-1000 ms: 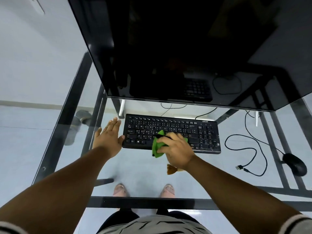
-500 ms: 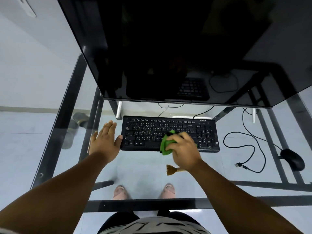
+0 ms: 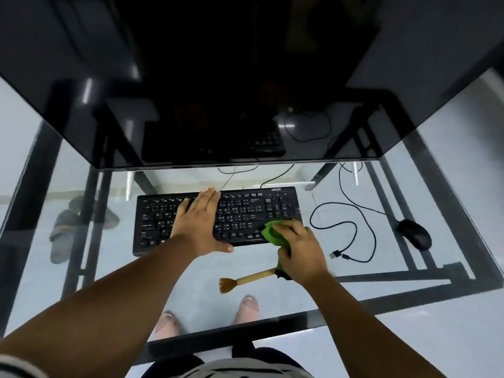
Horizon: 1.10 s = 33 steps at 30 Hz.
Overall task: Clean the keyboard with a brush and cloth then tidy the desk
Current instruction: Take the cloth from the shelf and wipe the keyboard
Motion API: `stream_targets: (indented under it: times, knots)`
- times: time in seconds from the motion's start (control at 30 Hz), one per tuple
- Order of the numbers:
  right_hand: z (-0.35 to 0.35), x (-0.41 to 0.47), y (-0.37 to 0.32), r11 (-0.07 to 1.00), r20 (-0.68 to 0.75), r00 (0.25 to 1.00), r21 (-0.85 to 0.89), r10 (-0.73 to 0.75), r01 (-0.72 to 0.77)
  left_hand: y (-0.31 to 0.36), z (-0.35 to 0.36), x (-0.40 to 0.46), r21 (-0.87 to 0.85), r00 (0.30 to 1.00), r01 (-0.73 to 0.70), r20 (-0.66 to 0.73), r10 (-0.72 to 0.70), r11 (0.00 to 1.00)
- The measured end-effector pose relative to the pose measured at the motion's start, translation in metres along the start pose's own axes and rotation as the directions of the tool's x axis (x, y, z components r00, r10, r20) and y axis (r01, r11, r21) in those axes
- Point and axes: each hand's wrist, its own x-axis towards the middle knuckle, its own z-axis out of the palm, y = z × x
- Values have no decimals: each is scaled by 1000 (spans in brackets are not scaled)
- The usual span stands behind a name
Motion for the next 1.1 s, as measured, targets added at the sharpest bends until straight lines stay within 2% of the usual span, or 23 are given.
stream_targets:
  times: [0.13,0.23,0.37,0.47,0.6,0.67,0.7,0.77,0.83,0.97,1.1]
  knots:
    - [-4,-4,27,986,-133,977,35,165,-161,14,-4,15,87,996,20,87,-27,996]
    - [2,-4,13,995,-135,986,41,101,-96,16,-10,20,132,991,37,124,-54,991]
    - [1,-1,15,993,-32,993,26,-112,113,22,-14,25,168,989,50,129,-72,985]
    - [-2,2,28,998,-93,994,29,-50,53,21,-13,25,169,989,57,121,-79,984]
    - [3,3,30,993,-149,989,119,11,7,19,-10,23,132,992,50,106,-64,990]
    - [3,5,30,978,-161,986,207,32,2,16,-3,12,76,1000,-8,30,6,997]
    - [3,6,31,968,-162,986,252,50,-7,15,1,4,48,996,-64,-51,67,997]
    - [0,8,33,948,-159,984,316,82,-28,18,11,-13,-7,948,-185,-264,177,983]
    - [0,10,32,934,-165,980,355,109,-45,25,21,-25,-102,898,-272,-384,215,957]
    - [1,12,30,922,-177,975,382,137,-60,39,38,-38,-219,915,-358,-277,294,908]
    - [0,13,31,928,-182,976,370,116,-42,53,41,-43,-230,949,-312,-25,314,922]
